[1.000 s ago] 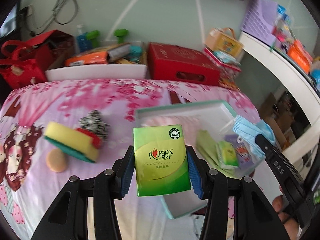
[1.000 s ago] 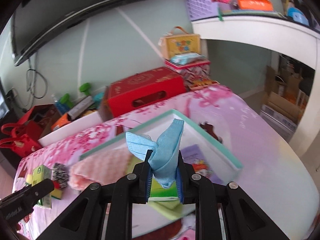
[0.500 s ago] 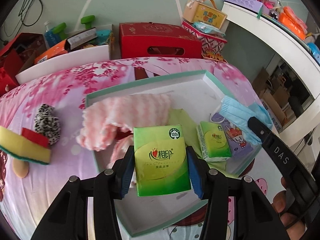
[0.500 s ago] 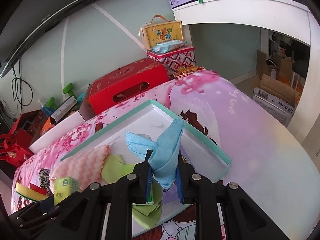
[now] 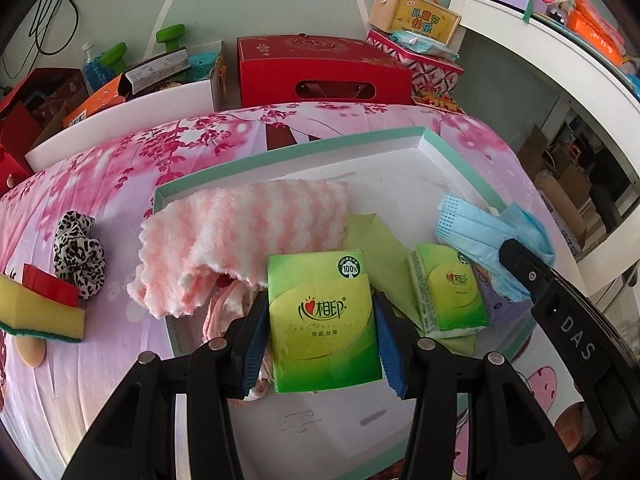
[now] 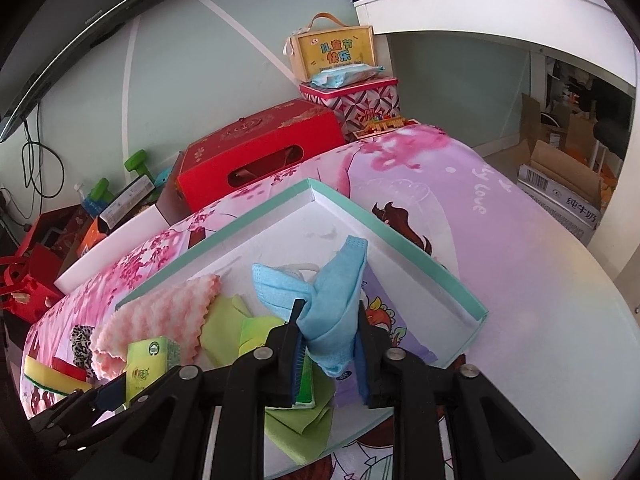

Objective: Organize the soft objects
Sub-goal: 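Carry the mask and tissue pack over the white tray with both grippers, then open both grippers to drop the mask and tissue pack into the tray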

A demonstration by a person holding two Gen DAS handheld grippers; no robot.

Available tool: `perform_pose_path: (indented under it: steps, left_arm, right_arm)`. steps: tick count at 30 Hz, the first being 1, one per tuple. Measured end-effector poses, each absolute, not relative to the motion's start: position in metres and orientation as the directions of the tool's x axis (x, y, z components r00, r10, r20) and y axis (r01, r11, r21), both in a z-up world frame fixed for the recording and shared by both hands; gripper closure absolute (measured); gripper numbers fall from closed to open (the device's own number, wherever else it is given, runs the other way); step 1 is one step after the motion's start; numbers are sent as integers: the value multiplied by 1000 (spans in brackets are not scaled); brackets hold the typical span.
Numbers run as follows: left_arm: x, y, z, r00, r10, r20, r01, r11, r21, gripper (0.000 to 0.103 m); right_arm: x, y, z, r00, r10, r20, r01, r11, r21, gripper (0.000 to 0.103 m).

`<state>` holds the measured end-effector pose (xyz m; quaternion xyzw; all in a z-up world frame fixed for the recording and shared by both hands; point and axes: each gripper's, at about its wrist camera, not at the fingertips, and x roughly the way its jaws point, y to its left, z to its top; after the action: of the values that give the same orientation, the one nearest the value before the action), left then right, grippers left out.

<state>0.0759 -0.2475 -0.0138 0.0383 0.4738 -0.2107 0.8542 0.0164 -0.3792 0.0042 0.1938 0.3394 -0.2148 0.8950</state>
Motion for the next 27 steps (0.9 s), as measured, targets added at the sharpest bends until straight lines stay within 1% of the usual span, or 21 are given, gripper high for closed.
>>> perform_pose_path:
  steps: [7,8,9,10,11,13,16,21,22,23,24,26,27]
  left_arm:
    - [77,-247,-14,464,-319,-827,393,910,-131,51]
    - [76,-247,-13,461,-319,-828,394,910,-131,49]
    - [76,-246,-12,460,-321,-828,396,909,-133,46]
    - [75,-246,-11,459,-323,-828,395,909,-135,44]
    - [75,-244,-9,459,-324,-827,394,909,-137,42]
    - [73,-242,-4,463,-326,-824,392,909,-140,41]
    - [70,-238,4,476,-331,-815,390,910,-141,41]
    - [67,-230,16,492,-335,-804,382,913,-146,40]
    - [66,-227,18,497,-333,-801,376,915,-147,40]
    - [66,-225,19,502,-329,-800,369,918,-146,38]
    - [66,-221,21,508,-326,-797,361,921,-147,29]
    - [66,-216,24,517,-320,-794,346,926,-149,17]
    - [66,-212,25,523,-315,-792,335,930,-150,17]
  right_arm:
    - [17,-377,6,669,-251,-700,510,840,186,78]
    - [17,-377,7,665,-255,-702,511,841,178,74]
    - [17,-376,8,661,-258,-705,512,842,172,72]
    - [17,-376,9,660,-260,-705,513,842,169,65]
    - [16,-376,10,659,-261,-706,514,841,170,55]
    - [14,-377,12,659,-262,-705,517,839,172,47]
    - [11,-378,16,658,-271,-703,519,839,163,45]
    - [7,-379,20,650,-285,-704,529,835,151,34]
    - [7,-380,20,649,-287,-705,532,834,150,30]
    - [6,-381,20,646,-289,-706,535,832,149,26]
    - [6,-382,19,641,-290,-710,538,830,147,24]
    - [6,-383,18,633,-292,-716,543,828,142,18]
    - [6,-384,17,629,-295,-719,546,826,139,17]
